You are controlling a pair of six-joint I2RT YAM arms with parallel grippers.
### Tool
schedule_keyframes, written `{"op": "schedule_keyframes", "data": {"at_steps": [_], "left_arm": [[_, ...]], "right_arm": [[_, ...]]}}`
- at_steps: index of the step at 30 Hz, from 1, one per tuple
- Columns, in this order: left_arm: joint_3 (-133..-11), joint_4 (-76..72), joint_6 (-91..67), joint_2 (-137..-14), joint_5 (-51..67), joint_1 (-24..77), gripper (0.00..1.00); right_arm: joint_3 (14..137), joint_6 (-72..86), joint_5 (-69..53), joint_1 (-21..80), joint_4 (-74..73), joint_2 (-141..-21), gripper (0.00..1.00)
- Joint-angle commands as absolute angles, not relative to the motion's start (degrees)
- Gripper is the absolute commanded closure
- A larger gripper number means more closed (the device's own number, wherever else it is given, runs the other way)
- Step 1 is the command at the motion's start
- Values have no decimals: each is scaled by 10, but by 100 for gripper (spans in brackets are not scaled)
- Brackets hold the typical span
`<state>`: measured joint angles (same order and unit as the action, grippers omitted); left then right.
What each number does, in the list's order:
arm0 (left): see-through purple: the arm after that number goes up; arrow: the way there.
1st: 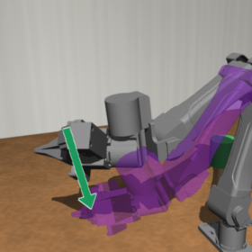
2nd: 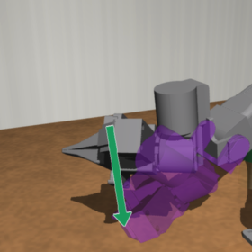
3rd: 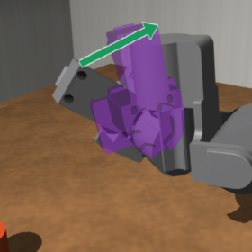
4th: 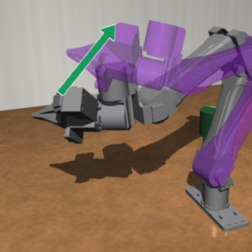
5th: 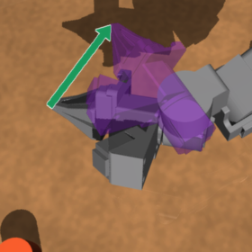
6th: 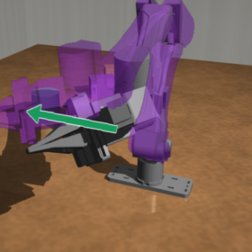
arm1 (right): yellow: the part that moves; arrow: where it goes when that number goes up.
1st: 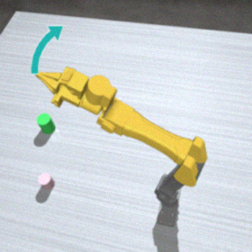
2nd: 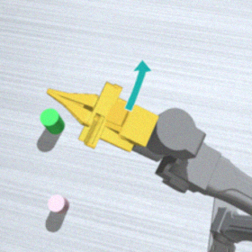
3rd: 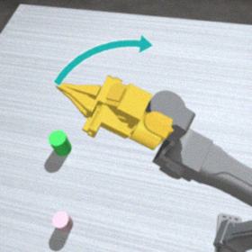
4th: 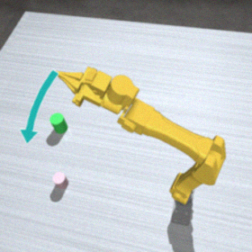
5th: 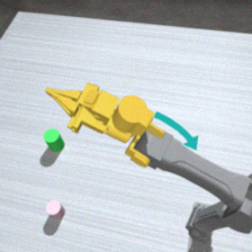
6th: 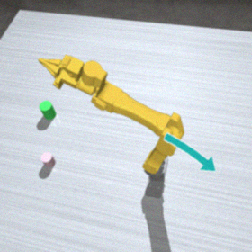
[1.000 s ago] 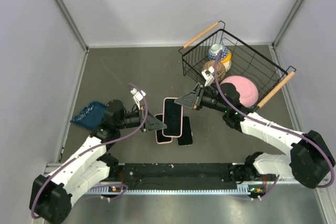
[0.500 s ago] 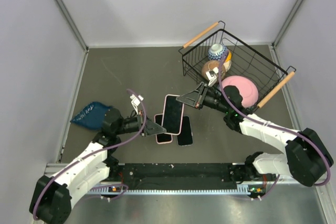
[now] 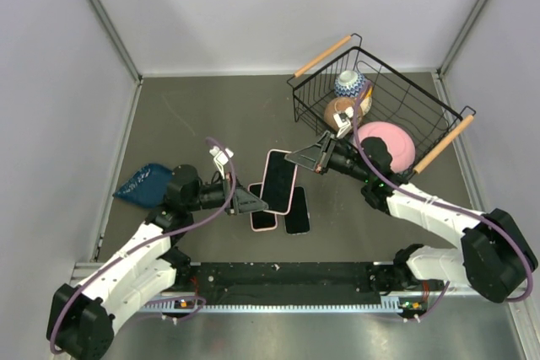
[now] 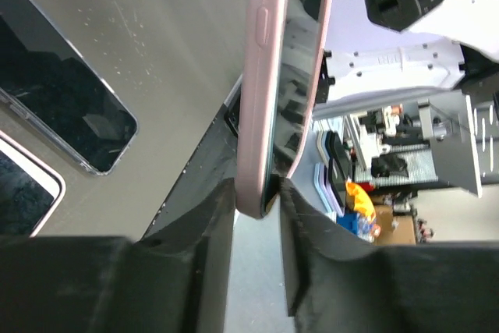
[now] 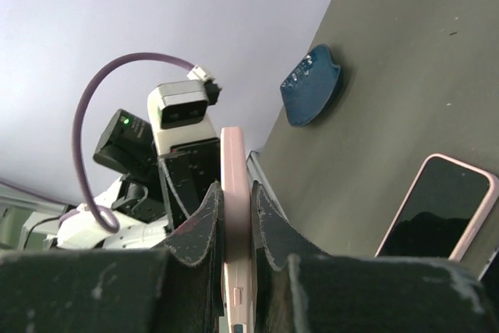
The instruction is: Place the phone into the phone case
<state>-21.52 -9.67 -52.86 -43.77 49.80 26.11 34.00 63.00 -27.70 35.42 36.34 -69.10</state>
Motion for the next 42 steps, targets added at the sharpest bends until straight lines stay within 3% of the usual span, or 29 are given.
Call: {"op": "schedule_keyframes", "data": {"at_steps": [1, 5, 7, 11, 13, 16, 17, 20, 23, 30, 33, 34, 37, 42], "left_arm": [[-230, -98, -517, -442, 466, 258, 61], [-236, -127, -520, -443, 466, 258, 54], [-244, -129, -520, -453, 469, 258, 60], [-244, -150, -524, -461, 492, 258, 79], [-237, -153, -526, -456, 493, 258, 100], [-239, -116, -519, -453, 469, 258, 100], [-244, -99, -512, -453, 454, 258, 100], [-251, -78, -503, -451, 438, 258, 100], [-257, -83, -503, -451, 430, 259, 100], [-265, -119, -518, -454, 443, 259, 100], [-257, -164, -543, -455, 464, 258, 100], [-256, -170, -547, -454, 471, 258, 89], [-261, -153, -542, -435, 484, 258, 63], [-265, -90, -535, -380, 462, 257, 55]], "right_arm": [[341, 667, -308, 352, 428, -668, 100], [335, 699, -339, 352, 481, -685, 100], [328, 715, -344, 352, 508, -692, 100], [324, 723, -345, 352, 522, -696, 100], [326, 724, -344, 352, 524, -697, 100], [328, 723, -341, 352, 533, -700, 96], [328, 723, -342, 353, 535, -705, 88], [333, 723, -360, 365, 556, -719, 75], [333, 722, -387, 389, 583, -742, 69], [308, 704, -390, 408, 574, -750, 69], [310, 710, -387, 409, 575, -746, 89], [312, 716, -386, 405, 571, -746, 99], [309, 769, -378, 395, 607, -751, 100], [297, 898, -373, 374, 724, -778, 100]]}}
